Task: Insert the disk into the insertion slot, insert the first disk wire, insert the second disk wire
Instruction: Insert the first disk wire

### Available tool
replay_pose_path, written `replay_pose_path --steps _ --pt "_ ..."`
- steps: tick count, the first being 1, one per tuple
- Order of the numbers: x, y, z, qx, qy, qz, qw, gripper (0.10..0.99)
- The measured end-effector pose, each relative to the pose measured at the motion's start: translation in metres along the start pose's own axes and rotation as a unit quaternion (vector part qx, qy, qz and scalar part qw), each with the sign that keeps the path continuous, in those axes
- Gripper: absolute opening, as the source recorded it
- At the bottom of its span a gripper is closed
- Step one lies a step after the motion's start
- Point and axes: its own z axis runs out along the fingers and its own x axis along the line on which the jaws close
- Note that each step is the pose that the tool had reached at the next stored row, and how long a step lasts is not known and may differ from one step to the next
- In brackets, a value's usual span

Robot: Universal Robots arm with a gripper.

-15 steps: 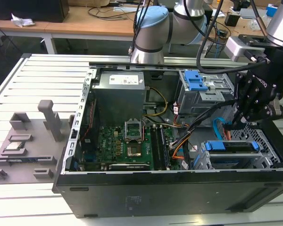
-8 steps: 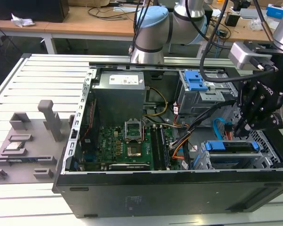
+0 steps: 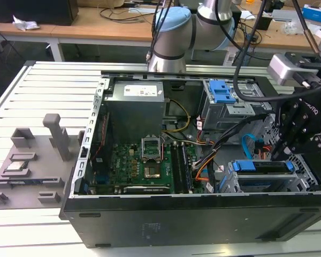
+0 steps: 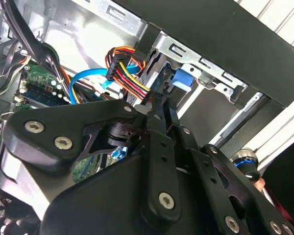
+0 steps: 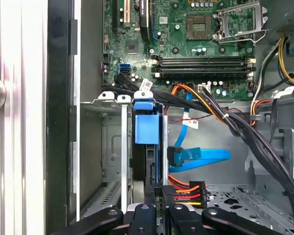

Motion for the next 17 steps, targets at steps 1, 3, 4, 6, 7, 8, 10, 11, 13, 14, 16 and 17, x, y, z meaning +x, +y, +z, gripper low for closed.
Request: replay_pose_path --steps 1,3,4,6,7,8,10,11,13,14,16,17 --pt "0.0001 -0.0001 0.0009 0.0 0.0 0.0 1.0 0.169" --pt "0.0 -0.0003 0.0029 -0.0001 0.0 0.0 1.0 0.169" --pt "0.0 -0.0003 0.0037 -0.0001 0.0 0.0 1.0 0.169" --pt "-0.0001 -0.0004 0.0054 0.0 0.0 0.0 1.0 0.169" --pt "-0.0001 -0.0005 0.0062 -0.0001 0.0 0.0 1.0 0.169" --pt "-0.0002 -0.0005 0.0069 0.0 0.0001 0.0 1.0 0.169" --pt "-0.0003 -0.0005 0.0077 0.0 0.0002 0.0 1.0 0.169" --pt "-0.0002 -0.0006 0.0083 0.0 0.0002 0.0 1.0 0.169" --pt "-0.0002 -0.0007 0.0085 -0.0001 0.0 0.0 1.0 0.169" --pt "-0.0003 -0.0014 0.0089 -0.0001 -0.0005 0.0 1.0 0.169" --pt "-0.0001 -0.0017 0.0083 -0.0001 0.0 0.0 1.0 0.169" --pt "-0.0001 -0.0018 0.0088 -0.0001 0.0 0.0 1.0 0.169"
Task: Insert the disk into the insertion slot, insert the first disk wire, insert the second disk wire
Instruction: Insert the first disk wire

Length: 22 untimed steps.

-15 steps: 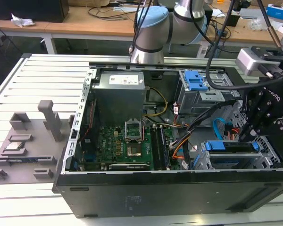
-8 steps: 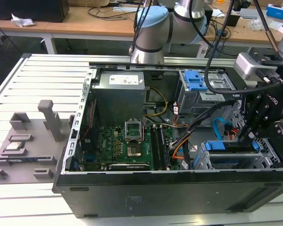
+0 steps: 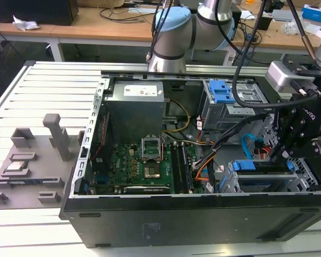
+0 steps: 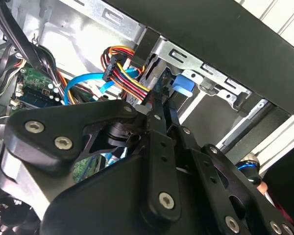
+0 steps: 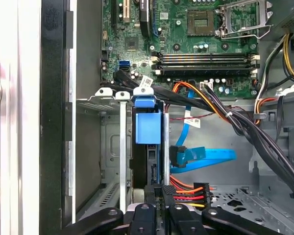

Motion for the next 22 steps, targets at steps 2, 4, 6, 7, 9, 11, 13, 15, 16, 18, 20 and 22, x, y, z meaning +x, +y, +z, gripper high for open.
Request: replay_pose_path --steps 2,4,6,7,9,11,13,15,16,18,20,22 --pt "-0.0001 -0.0001 0.002 0.0 0.0 0.0 1.0 0.169" --pt "-0.0001 -0.0001 0.0025 0.0 0.0001 0.0 1.0 0.169" --pt "-0.0002 -0.0002 0.003 0.0001 -0.0003 0.0 1.0 0.176" --pt "-0.0002 -0.0001 0.003 0.0 -0.0002 0.0 1.0 0.243" --pt "-0.0002 -0.0001 0.0026 0.0 -0.0001 0.0 1.0 0.243" --pt "0.0001 0.0001 -0.0013 0.0 -0.0001 0.0 1.0 0.243" --pt "0.0002 0.0004 -0.0074 0.0 0.0 0.0 1.0 0.243" --pt "0.0001 0.0007 -0.0151 0.0 -0.0001 0.0 1.0 0.243" --pt "-0.001 0.001 -0.0201 0.0 0.0 0.0 1.0 0.243" --pt "-0.0047 0.0015 -0.0311 0.0 0.0006 0.0 1.0 0.227" --pt "-0.0049 0.0019 -0.0398 0.0 0.0006 0.0 1.0 0.106" --pt "-0.0049 0.0019 -0.0406 0.0 0.0004 0.0 1.0 0.106"
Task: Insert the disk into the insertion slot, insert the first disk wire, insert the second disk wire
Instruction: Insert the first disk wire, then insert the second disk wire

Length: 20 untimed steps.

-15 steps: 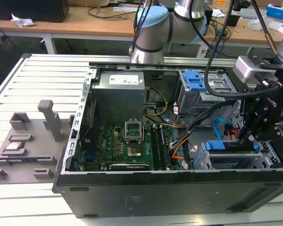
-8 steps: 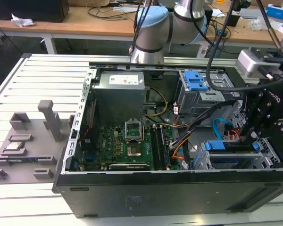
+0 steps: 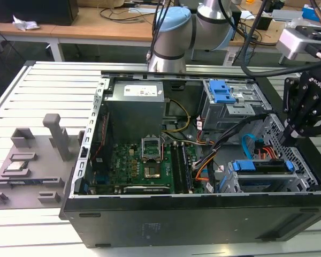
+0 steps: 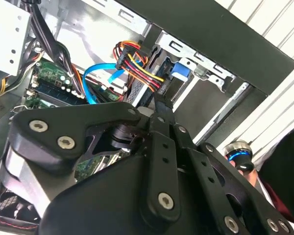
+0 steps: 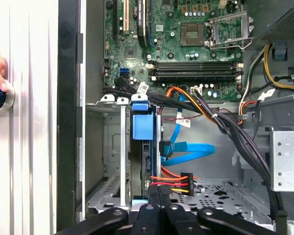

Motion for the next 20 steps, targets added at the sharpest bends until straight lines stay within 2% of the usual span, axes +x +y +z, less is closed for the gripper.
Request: replay_pose_path --steps 12,13,15,17,19,20 --pt "0.0 0.0 -0.0004 0.0 0.0001 0.0 1.0 0.114" --pt "0.0 0.0 -0.0004 0.0 0.0002 0.0 1.0 0.169" --pt "0.0 0.0 -0.0005 0.0 0.0002 0.0 1.0 0.169" --pt "0.0 0.0 -0.0005 0.0 0.0001 0.0 1.0 0.302" --pt "-0.0008 0.0001 -0.0001 0.0 0.0004 0.0 1.0 0.302" --pt "-0.0033 0.0027 0.0027 0.0 0.0002 0.0 1.0 0.302"
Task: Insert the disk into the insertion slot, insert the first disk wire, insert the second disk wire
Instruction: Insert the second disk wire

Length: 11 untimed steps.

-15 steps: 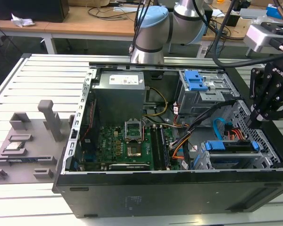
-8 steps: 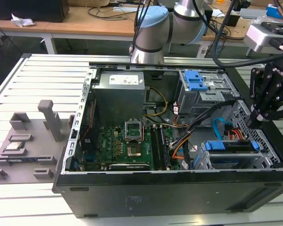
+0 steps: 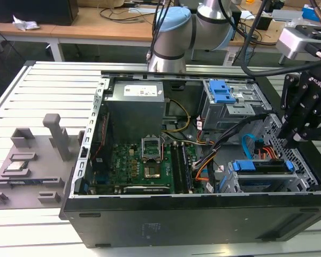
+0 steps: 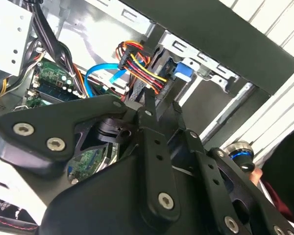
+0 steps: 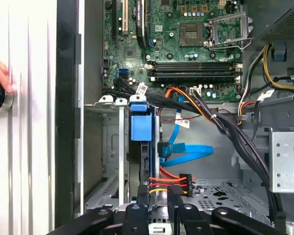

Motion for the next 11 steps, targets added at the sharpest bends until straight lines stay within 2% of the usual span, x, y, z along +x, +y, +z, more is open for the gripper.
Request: replay_pose_path --steps 1,5,7,11 --pt "-0.002 0.009 0.0028 0.0 -0.0001 0.0 1.0 0.302" --pt "-0.0038 0.0253 0.005 0.0 -0.0001 0.0 1.0 0.302" --pt "-0.0047 0.0368 0.0071 0.0 0.0 0.0 1.0 0.302" --pt "-0.0049 0.0427 0.0105 0.0 -0.0001 -0.001 1.0 0.302"
